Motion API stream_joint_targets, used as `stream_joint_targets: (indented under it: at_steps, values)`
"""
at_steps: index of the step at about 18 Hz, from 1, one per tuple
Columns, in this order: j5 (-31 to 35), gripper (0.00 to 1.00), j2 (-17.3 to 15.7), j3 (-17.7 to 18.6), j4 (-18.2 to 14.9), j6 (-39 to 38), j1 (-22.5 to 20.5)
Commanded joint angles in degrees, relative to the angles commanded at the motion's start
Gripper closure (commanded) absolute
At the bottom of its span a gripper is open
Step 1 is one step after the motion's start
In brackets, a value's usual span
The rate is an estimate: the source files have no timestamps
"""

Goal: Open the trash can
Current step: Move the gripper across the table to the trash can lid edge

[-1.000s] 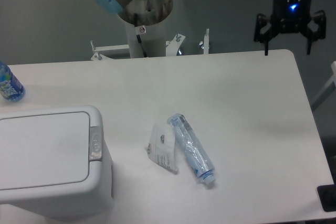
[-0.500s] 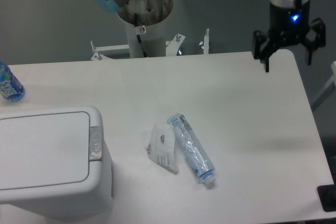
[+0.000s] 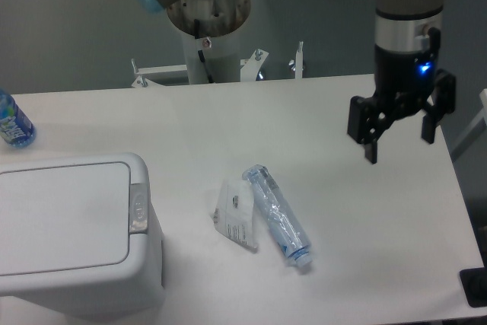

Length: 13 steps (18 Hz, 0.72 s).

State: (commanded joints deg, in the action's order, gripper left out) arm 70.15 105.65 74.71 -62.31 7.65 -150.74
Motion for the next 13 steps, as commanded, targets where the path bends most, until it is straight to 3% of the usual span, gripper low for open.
stream_joint_targets:
  at_steps: [13]
  values:
    - [-0.19, 0.00, 1.14, 2.28, 0.26, -9.15, 14.50]
